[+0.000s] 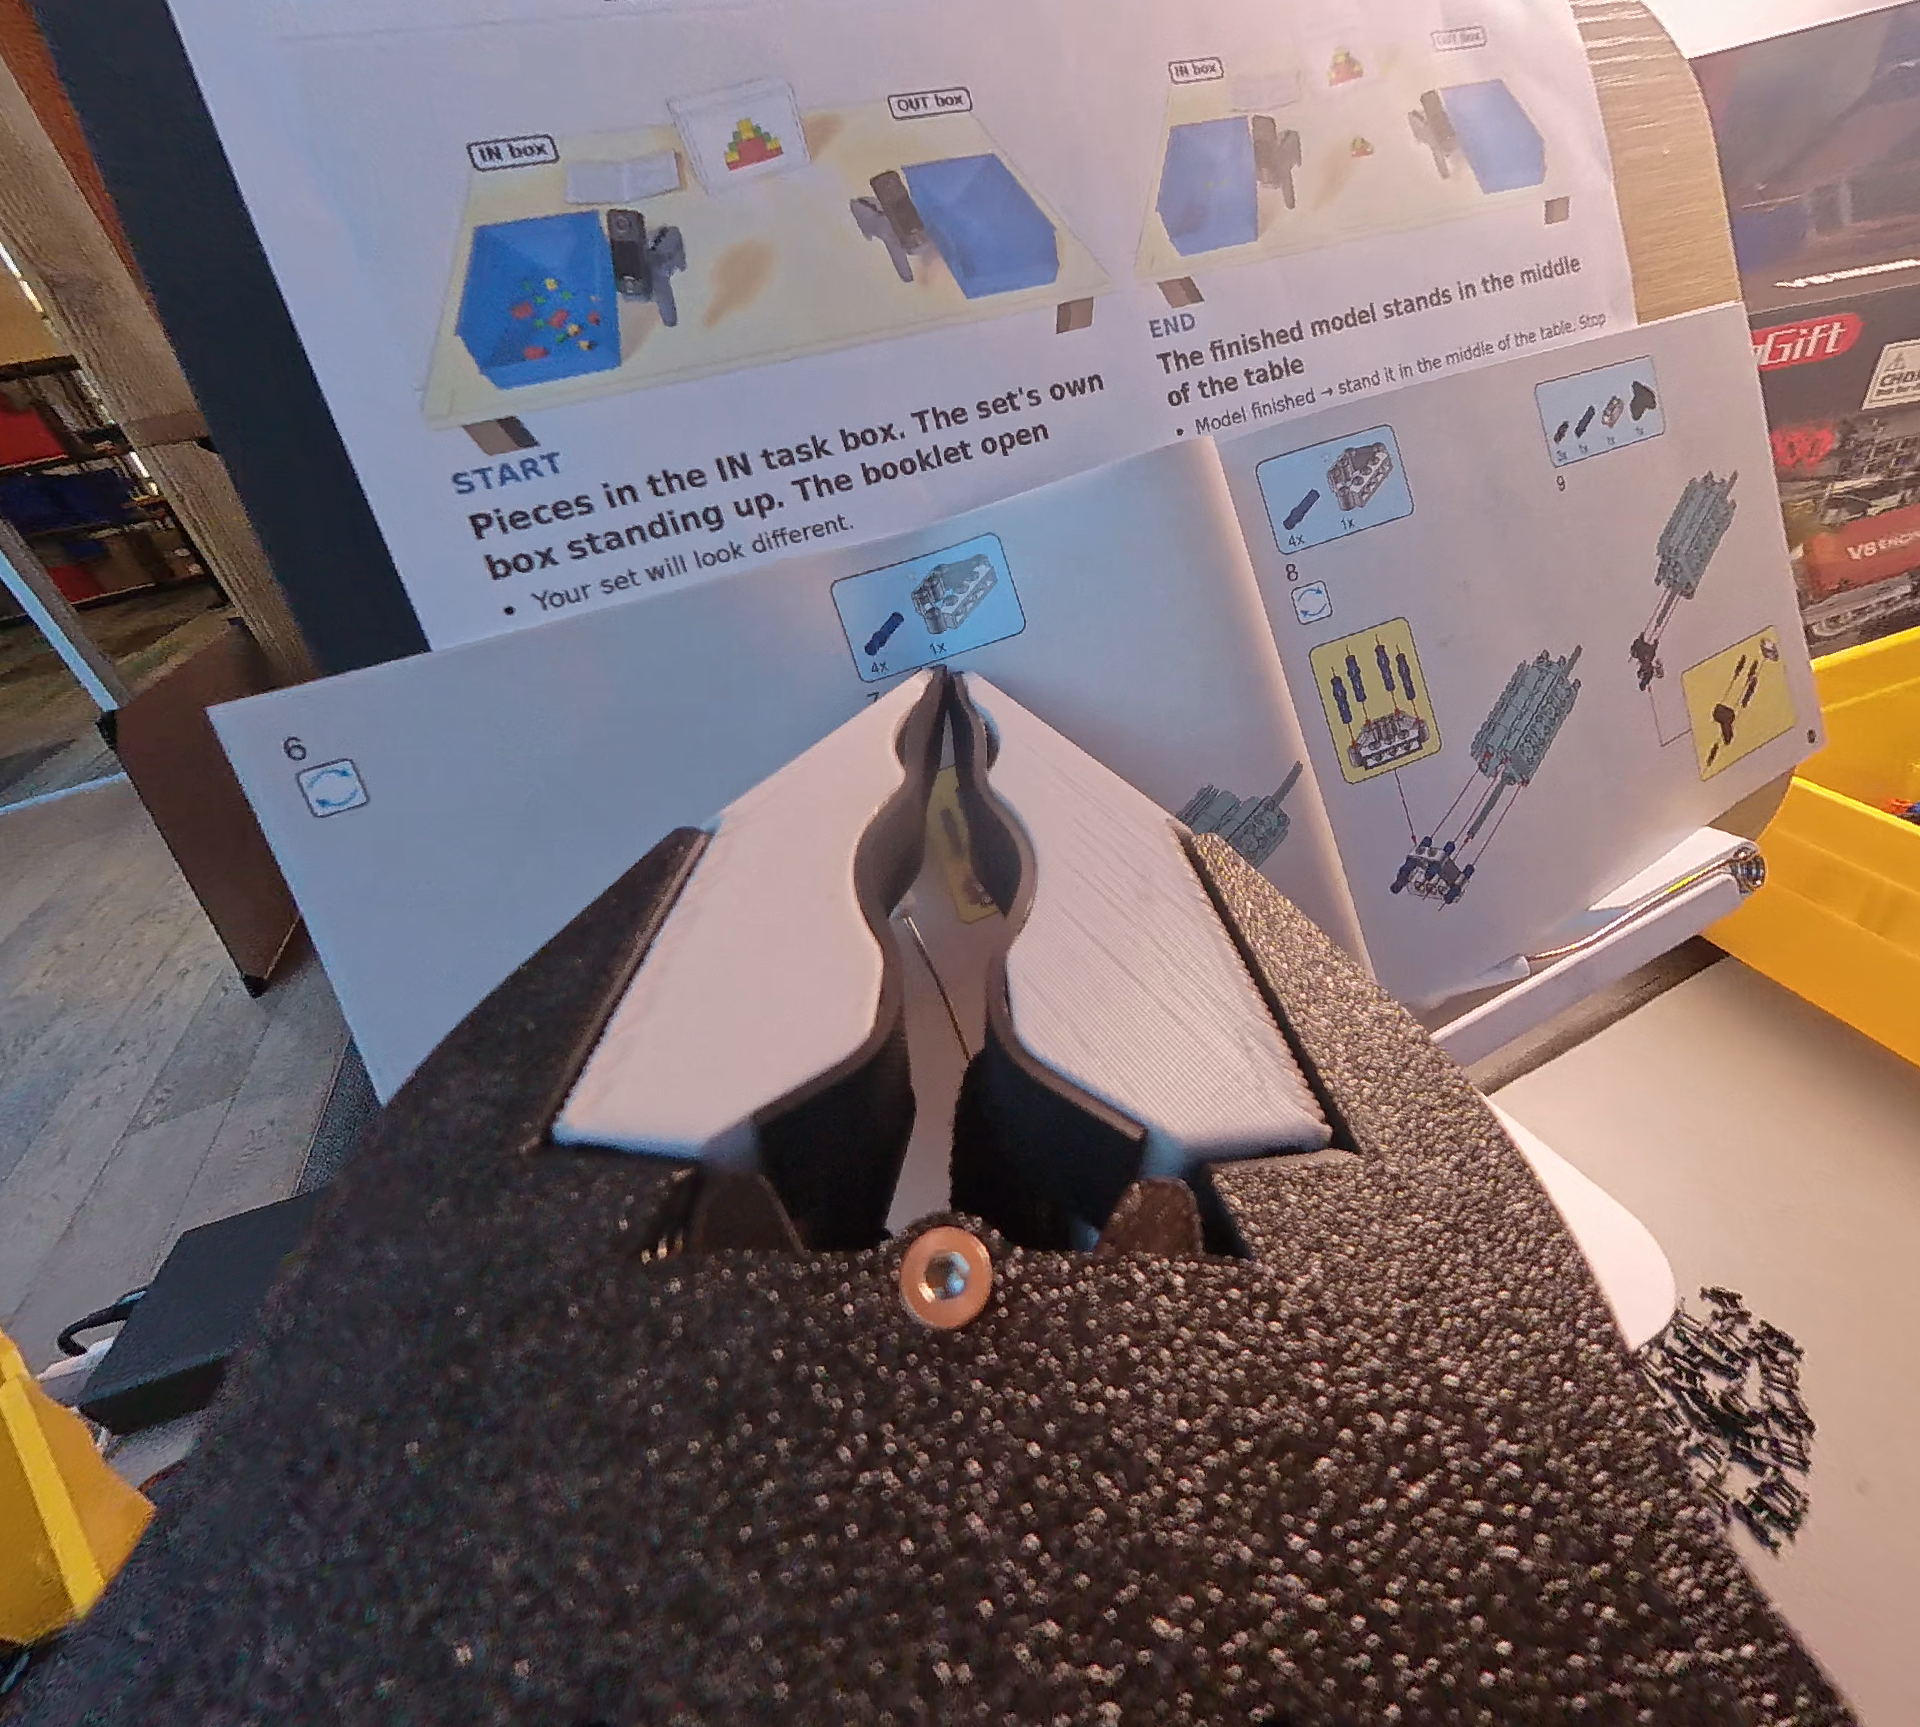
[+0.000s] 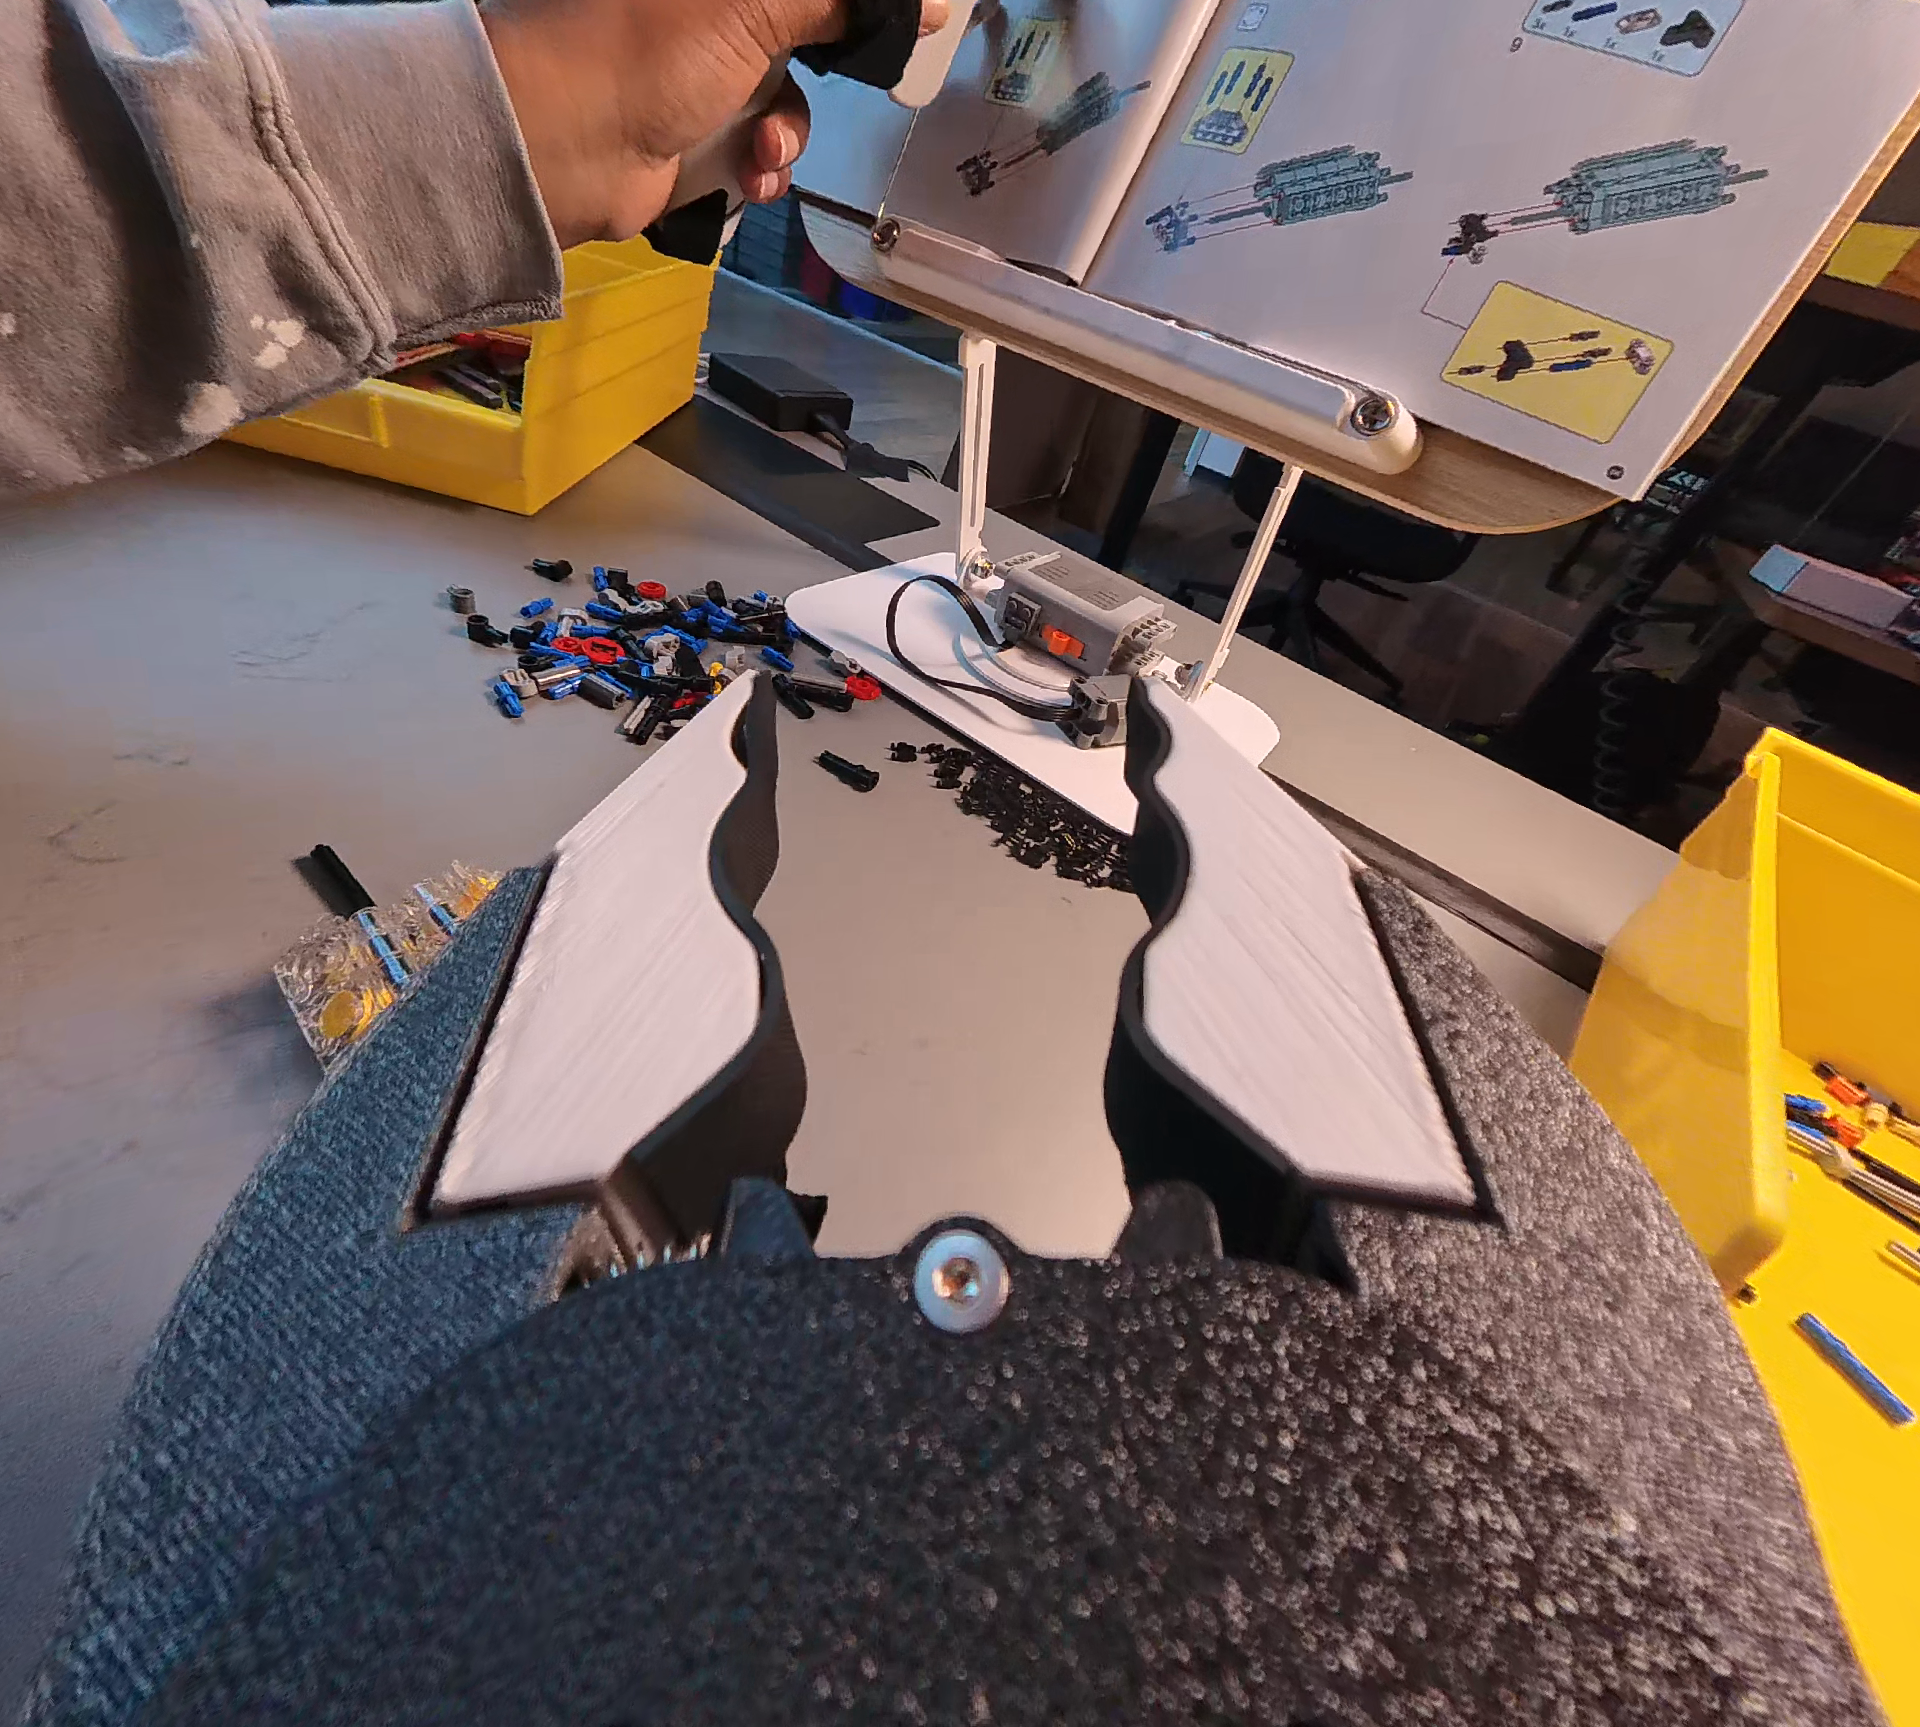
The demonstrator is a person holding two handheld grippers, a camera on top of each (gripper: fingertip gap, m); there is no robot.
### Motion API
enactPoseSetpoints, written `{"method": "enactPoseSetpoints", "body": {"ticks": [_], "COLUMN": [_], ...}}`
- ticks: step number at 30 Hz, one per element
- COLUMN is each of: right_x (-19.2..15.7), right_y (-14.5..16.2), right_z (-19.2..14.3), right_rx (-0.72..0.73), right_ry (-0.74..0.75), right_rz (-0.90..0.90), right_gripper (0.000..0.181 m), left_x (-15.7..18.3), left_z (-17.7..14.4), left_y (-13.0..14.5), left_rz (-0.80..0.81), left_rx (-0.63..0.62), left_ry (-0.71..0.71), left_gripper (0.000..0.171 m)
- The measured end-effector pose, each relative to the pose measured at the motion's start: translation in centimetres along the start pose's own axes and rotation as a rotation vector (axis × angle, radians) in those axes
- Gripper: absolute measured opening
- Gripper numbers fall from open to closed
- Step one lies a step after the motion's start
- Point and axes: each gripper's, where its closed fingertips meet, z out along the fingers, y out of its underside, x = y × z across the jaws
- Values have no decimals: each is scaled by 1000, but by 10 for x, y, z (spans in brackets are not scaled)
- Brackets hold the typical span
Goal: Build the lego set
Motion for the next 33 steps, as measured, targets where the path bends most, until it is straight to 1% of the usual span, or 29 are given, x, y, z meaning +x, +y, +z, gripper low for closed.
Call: {"method": "enactPoseSetpoints", "body": {"ticks": [7, 16, 25, 27, 29, 33], "right_x": [2, 2, 0, 1, 2, 2], "right_y": [1, 3, 4, 3, 3, 3], "right_z": [2, 5, 6, 5, 5, 5], "right_rx": [-3, -13, -15, -11, -7, -9], "right_ry": [2, -1, -10, -8, -8, -5], "right_rz": [10, 6, 9, 12, 19, 13], "right_gripper": [64, 62, 62, 61, 60, 60], "left_x": [0, 0, 1, 5, 18, 32], "left_z": [0, 0, -1, -5, -14, -45], "left_y": [0, 0, -1, -1, -5, -17], "left_rz": [8, -51, -82, -101, -114, -73], "left_rx": [32, 86, 87, 75, 70, 95], "left_ry": [8, 26, 20, 20, 38, 9], "left_gripper": [0, 0, 0, 0, 0, 4]}}
